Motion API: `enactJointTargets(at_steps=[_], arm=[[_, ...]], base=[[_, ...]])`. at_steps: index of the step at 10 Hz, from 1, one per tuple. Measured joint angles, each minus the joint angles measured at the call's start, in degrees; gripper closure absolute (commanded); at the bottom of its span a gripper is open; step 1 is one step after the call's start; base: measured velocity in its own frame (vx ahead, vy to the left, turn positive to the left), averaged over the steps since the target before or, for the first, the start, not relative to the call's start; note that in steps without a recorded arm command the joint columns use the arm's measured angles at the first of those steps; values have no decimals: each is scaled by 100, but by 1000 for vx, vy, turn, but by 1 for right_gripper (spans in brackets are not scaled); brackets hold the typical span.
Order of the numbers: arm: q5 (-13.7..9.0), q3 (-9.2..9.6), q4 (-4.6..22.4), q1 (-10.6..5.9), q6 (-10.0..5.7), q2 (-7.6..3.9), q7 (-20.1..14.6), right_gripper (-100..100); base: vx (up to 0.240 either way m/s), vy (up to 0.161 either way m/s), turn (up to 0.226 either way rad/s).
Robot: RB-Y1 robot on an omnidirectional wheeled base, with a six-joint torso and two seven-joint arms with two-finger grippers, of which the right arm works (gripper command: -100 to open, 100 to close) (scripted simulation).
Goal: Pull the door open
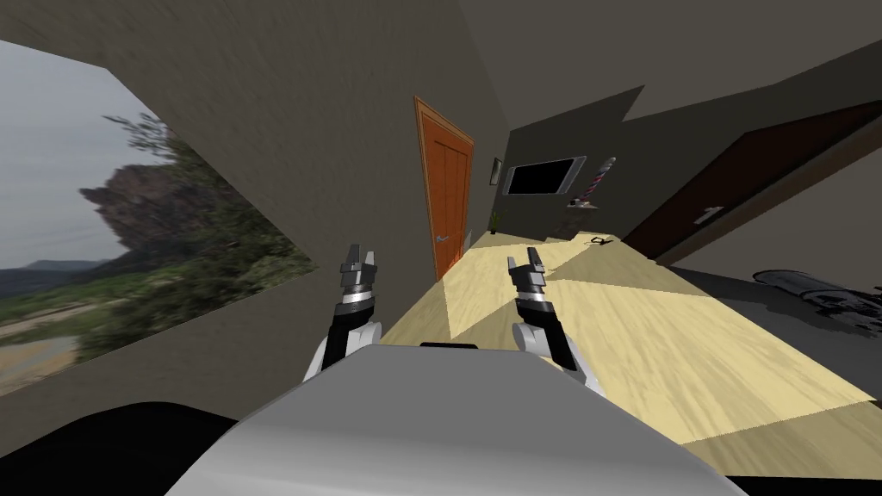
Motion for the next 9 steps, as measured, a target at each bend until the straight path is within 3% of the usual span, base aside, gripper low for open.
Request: enactJointTargets(at_steps=[9], arm=[[-85, 76, 1111, -359, -328, -165, 20, -100]], base=[[94, -49, 142]])
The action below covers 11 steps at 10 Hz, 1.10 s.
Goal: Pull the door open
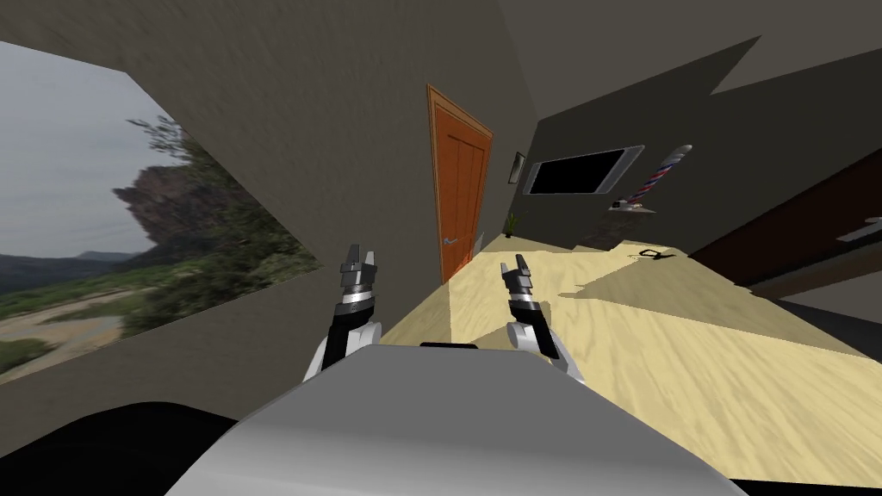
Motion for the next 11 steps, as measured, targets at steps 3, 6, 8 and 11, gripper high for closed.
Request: enactJointTargets(at_steps=[3, 6, 8, 11], arm=[[-28, 27, 348, -114, -97, -47, 8, -100], [-58, 53, 719, -252, -181, -92, 18, -100], [-73, 81, 1007, -336, -283, -114, 29, -100], [-117, 100, 1366, -432, -387, -190, 17, -100]], base=[[90, -49, 143], [88, -60, 159], [70, -57, 141], [77, -78, 160]])
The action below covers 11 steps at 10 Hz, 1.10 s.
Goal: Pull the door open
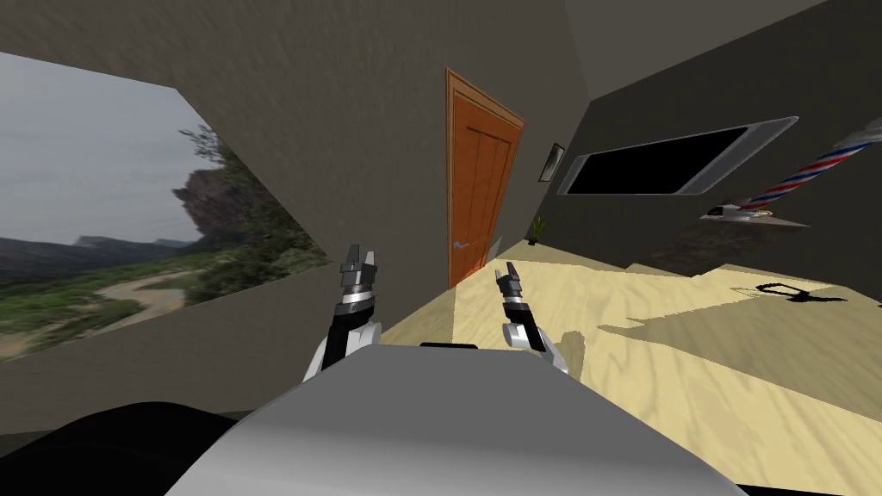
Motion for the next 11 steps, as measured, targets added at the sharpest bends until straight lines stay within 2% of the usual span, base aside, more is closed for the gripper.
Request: enactJointTargets(at_steps=[11], arm=[[-123, 104, 1548, -526, -418, -177, 34, -100]], base=[[71, -77, 164]])
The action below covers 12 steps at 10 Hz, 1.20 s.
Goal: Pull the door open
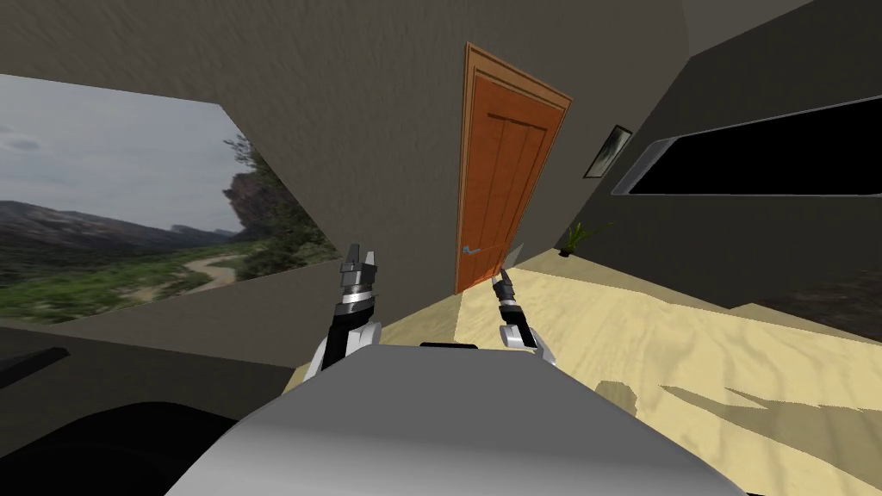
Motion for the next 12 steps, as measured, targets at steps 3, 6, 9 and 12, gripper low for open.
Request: enactJointTargets(at_steps=[3, 6, 9, 12], arm=[[-31, 37, 411, -102, -143, -47, 6, -100], [-66, 62, 830, -247, -255, -94, 9, -100], [-97, 91, 1223, -383, -354, -128, 28, -100], [-130, 118, 1603, -505, -461, -177, 28, -100]], base=[[54, -77, 177], [63, -86, 153], [56, -98, 162], [50, -80, 144]])
